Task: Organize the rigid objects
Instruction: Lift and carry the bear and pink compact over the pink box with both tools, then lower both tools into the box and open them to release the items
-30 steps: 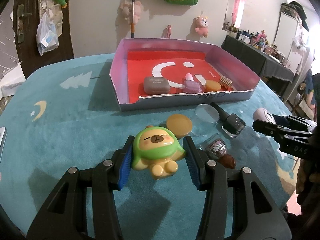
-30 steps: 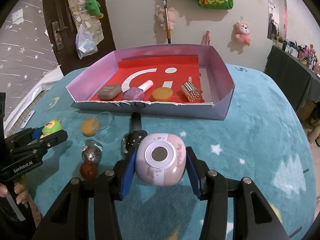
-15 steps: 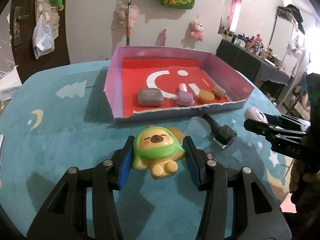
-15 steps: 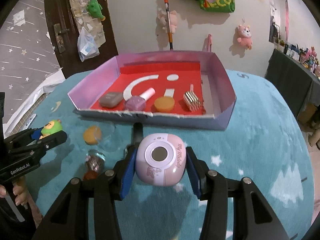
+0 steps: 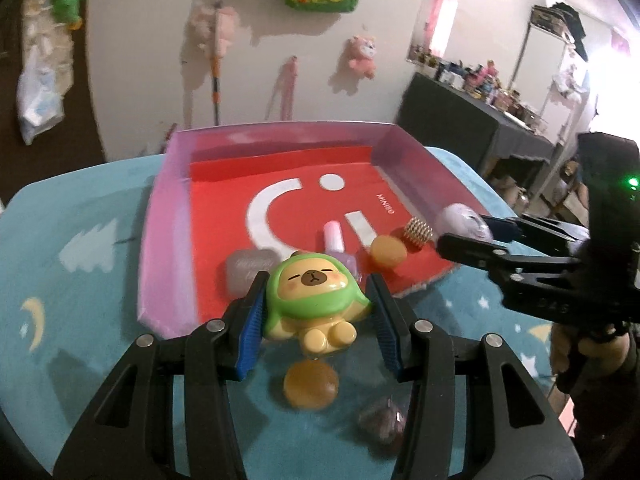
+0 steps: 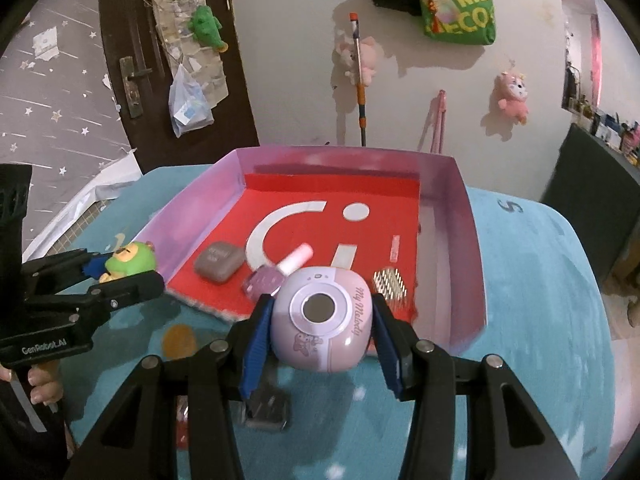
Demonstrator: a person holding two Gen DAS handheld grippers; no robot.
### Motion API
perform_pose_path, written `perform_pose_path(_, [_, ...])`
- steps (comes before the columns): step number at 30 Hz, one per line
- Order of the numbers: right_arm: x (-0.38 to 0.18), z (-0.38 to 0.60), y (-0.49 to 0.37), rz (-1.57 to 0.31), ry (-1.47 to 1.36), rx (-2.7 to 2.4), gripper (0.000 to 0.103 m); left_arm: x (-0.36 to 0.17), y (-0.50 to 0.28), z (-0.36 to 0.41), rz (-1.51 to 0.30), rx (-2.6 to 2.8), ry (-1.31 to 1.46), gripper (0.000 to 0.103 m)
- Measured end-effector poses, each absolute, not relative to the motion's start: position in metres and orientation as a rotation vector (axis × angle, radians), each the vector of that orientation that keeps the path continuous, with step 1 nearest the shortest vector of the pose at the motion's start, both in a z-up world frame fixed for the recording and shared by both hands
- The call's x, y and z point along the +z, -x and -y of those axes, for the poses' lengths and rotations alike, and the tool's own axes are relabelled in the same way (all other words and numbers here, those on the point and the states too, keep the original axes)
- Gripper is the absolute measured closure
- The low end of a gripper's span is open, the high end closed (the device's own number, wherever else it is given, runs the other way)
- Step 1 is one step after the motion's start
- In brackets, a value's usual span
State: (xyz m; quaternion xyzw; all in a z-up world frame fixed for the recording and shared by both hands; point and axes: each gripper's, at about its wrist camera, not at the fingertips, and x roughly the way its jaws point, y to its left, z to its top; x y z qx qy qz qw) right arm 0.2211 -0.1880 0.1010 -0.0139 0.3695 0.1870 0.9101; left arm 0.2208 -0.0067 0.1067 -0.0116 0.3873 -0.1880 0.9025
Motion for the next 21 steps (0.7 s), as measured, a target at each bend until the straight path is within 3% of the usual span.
perform_pose_path(9, [0.081,0.185,-0.306,-0.895,0.086,0.394,0.052,0.081,-0.302,0.03,-0.952,-0.422,-0.012,0.057])
perform_pose_path(21, [0.052,0.171,-0.357,-1.036,0.163,0.413,0.052,0.053,-0.337,0.042,-1.054,-0.397,-0.083,0.057])
